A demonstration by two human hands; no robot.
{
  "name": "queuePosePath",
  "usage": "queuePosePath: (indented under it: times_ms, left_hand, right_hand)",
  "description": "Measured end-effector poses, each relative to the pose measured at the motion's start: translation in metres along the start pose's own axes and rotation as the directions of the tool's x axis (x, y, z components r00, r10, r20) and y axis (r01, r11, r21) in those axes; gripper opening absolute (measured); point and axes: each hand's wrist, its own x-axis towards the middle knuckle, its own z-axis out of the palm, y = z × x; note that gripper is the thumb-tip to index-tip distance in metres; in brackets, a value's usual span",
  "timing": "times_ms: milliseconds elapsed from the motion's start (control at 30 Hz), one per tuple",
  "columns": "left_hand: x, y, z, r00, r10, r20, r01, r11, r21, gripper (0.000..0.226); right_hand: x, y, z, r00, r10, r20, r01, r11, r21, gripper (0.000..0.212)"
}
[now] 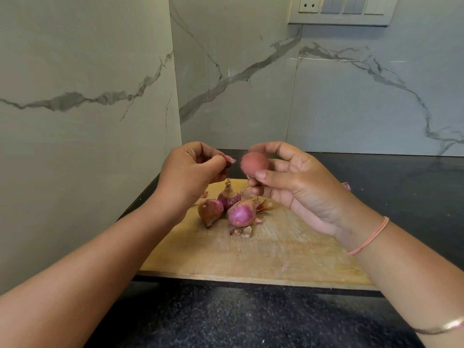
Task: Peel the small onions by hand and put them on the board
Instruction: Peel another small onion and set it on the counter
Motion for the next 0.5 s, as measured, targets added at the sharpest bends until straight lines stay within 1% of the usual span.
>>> queuePosePath:
  times_ms: [100,200,267,333,400,467,500]
  left_hand:
    - [0.002,-0.005,-0.002,0.999,0.042,-0.028,-0.035,0.974,0.225,0.012]
    - [-0.002,-0.004,-0.001,0.993,0.118,-0.007,-0.108,0.932,0.346,0.012]
    - [-0.003,-0.002,-0.002,0.986,0.168,0.019,-0.165,0.936,0.310,0.015]
    - [-0.005,-0.001,-0.002,0.977,0.201,0.077,-0.212,0.959,0.187,0.022]
    - [-0.008,0.001,-0.001,0.960,0.214,0.178,-0.228,0.972,0.063,0.027]
    - [-0.010,0.002,0.000,0.936,0.239,0.258,-0.248,0.969,0.000,0.031]
    - [-0.011,0.002,0.000,0.928,0.257,0.269,-0.263,0.965,-0.014,0.031]
  right_hand:
    - [0.000,-0.002,-0.002,1.000,0.028,-0.014,-0.027,0.998,0.058,0.033]
    - [0.000,-0.002,-0.003,0.998,0.035,-0.044,-0.034,0.999,0.035,0.036]
    - [0.000,-0.001,-0.003,0.998,0.029,-0.059,-0.030,1.000,-0.011,0.037]
    - [0.000,-0.001,-0.003,0.996,0.030,-0.081,-0.033,0.998,-0.044,0.040]
    - [0.000,0.000,-0.002,0.995,0.037,-0.094,-0.041,0.998,-0.040,0.039]
    - [0.000,0.000,-0.001,0.995,0.036,-0.088,-0.039,0.999,-0.026,0.035]
    - [-0.001,0.000,-0.001,0.996,0.035,-0.085,-0.037,0.999,-0.023,0.034]
